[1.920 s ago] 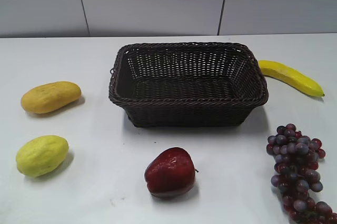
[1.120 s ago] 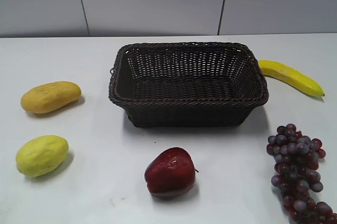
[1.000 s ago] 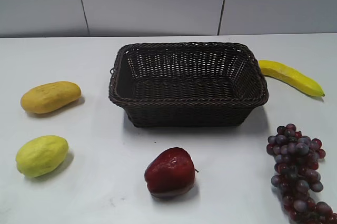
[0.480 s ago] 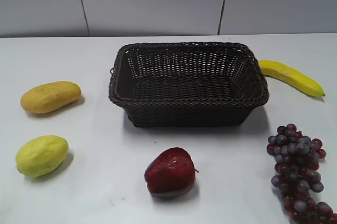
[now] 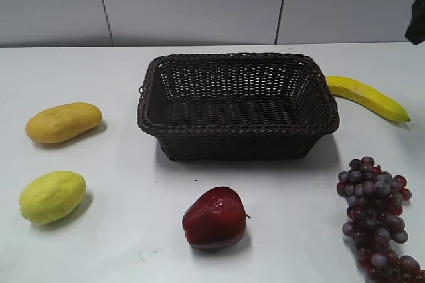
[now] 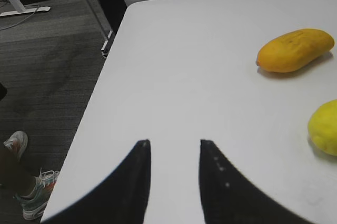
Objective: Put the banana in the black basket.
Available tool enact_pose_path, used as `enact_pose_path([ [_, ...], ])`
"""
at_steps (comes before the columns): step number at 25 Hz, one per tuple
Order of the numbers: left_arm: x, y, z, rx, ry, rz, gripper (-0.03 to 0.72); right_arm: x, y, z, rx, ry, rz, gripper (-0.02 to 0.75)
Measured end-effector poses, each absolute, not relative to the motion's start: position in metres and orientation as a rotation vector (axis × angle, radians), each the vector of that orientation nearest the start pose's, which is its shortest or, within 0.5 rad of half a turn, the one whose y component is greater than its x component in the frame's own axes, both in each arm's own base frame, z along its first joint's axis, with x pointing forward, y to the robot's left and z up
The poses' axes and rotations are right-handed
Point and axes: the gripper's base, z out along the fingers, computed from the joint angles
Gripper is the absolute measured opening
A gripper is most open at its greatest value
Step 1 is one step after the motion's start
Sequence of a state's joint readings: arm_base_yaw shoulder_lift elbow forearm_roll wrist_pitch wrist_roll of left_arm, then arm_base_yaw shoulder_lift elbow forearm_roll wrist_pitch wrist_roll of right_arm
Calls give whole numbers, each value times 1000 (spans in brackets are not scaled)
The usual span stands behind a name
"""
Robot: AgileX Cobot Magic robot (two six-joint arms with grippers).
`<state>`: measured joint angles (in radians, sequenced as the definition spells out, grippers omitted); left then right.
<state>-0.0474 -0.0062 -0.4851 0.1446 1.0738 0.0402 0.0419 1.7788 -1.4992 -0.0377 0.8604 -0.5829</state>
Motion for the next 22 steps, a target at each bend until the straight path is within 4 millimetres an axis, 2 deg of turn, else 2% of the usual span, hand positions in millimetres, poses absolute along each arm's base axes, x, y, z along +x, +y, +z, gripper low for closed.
enact_pose_path([
  [4, -5, 12, 273, 83, 2060, 169, 232, 413, 20, 243, -962, 2496, -164, 519],
  [9, -5, 12, 273, 83, 2060, 169, 235, 432, 23, 196, -1009, 2513, -132, 519],
  [14, -5, 12, 273, 83, 2060, 169, 237, 443, 23, 169, -1030, 2495, -147, 519],
  [22, -5, 12, 273, 83, 2060, 169, 237, 453, 23, 140, -1034, 2507, -144, 519],
])
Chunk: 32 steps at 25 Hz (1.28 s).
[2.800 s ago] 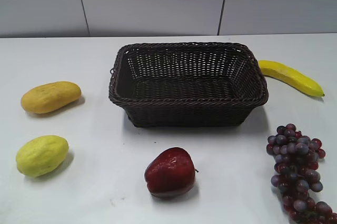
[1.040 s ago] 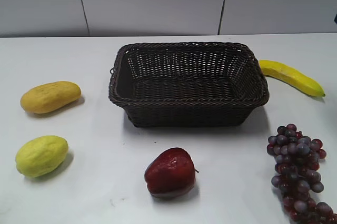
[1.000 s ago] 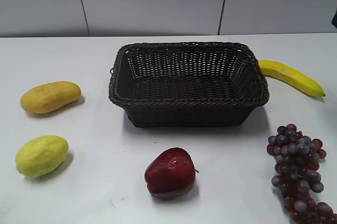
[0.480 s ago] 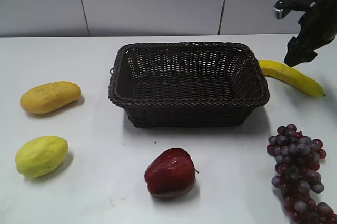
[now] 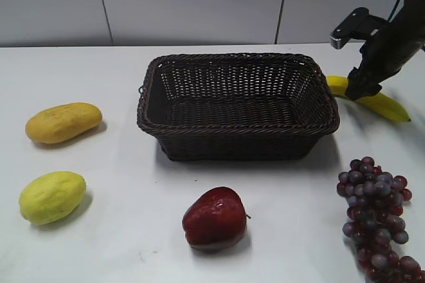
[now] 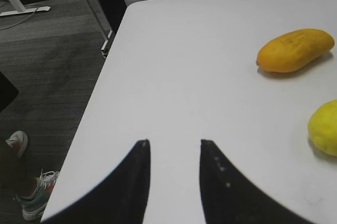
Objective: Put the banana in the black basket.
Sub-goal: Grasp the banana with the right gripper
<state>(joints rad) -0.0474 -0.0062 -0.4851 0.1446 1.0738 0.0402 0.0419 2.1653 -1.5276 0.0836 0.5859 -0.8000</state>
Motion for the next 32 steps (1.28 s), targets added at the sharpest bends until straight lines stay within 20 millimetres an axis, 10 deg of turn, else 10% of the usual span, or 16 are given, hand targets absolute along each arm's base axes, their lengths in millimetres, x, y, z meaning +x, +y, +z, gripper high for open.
enact_pose_path([
  [13, -5, 12, 273, 83, 2060, 169, 238, 465, 24, 116, -1034, 2518, -139, 511],
  [21, -5, 12, 273, 83, 2060, 169, 238, 463, 23, 122, -998, 2535, -132, 314],
  [32, -5, 12, 273, 83, 2060, 169, 238, 431, 34, 262, -941, 2358, -242, 314],
])
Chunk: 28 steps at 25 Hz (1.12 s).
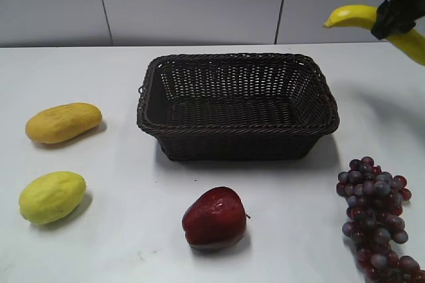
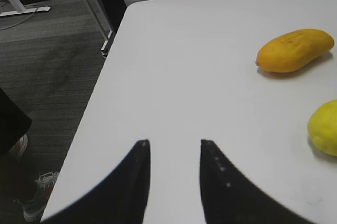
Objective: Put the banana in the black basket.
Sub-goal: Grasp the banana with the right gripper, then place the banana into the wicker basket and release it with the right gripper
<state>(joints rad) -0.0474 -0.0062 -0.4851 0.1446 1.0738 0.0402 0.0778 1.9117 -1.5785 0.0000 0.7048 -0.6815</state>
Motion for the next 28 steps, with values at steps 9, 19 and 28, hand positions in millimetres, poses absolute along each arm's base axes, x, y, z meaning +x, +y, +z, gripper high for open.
enact_pose_path([
  [9, -5, 12, 273, 83, 2060, 169, 238, 395, 142, 285, -1482, 2045, -229, 314],
  [19, -5, 12, 273, 83, 2060, 169, 237, 395, 213, 230, -1699, 1889, -181, 314],
  [28, -5, 12, 273, 83, 2060, 169, 237, 409, 220, 155, -1768, 1970, -149, 314],
])
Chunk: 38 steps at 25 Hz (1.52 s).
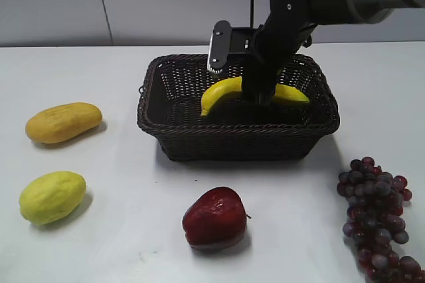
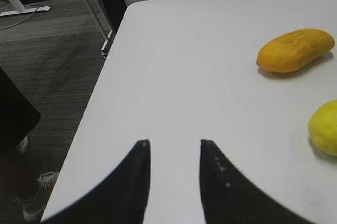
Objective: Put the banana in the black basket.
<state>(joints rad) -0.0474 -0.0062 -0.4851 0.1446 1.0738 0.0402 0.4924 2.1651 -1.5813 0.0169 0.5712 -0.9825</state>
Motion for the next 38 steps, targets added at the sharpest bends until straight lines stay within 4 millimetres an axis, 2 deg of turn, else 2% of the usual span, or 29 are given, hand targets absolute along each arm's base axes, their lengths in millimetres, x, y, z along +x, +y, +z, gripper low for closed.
enact_pose_path([
  [3, -5, 12, 273, 83, 2060, 169, 237, 410, 221, 153, -1769, 1971, -148, 323],
  [4, -5, 12, 273, 83, 2060, 169, 237, 410, 221, 153, -1769, 1971, -148, 357],
  [8, -5, 12, 273, 83, 2060, 169, 234, 410, 220, 152, -1776, 1968, -155, 614],
  [10, -5, 12, 273, 83, 2060, 169, 233, 409, 220, 152, -1784, 1976, -154, 660],
  [12, -5, 12, 273, 83, 2060, 169, 233, 409, 220, 156, -1764, 2012, -141, 668],
  [14, -5, 12, 273, 83, 2060, 169, 233, 410, 219, 170, -1722, 2065, -132, 666],
  [15, -5, 12, 273, 83, 2060, 169, 233, 410, 219, 184, -1701, 2085, -139, 665],
  [21, -5, 12, 273, 83, 2060, 169, 233, 406, 201, 279, -1492, 2193, -204, 635],
  [24, -5, 12, 273, 83, 2060, 169, 232, 406, 174, 311, -1337, 2291, -206, 622],
  [27, -5, 12, 273, 83, 2060, 169, 232, 410, 128, 322, -1136, 2451, -210, 614],
  [30, -5, 12, 273, 83, 2060, 169, 232, 420, 77, 320, -849, 2603, -160, 600],
  [34, -5, 12, 273, 83, 2060, 169, 232, 423, 17, 303, -434, 2757, -8, 594],
  [36, -5, 12, 273, 83, 2060, 169, 232, 418, -1, 293, -289, 2815, 23, 594],
  [38, -5, 12, 273, 83, 2060, 169, 232, 406, -10, 283, -234, 2871, 29, 594],
])
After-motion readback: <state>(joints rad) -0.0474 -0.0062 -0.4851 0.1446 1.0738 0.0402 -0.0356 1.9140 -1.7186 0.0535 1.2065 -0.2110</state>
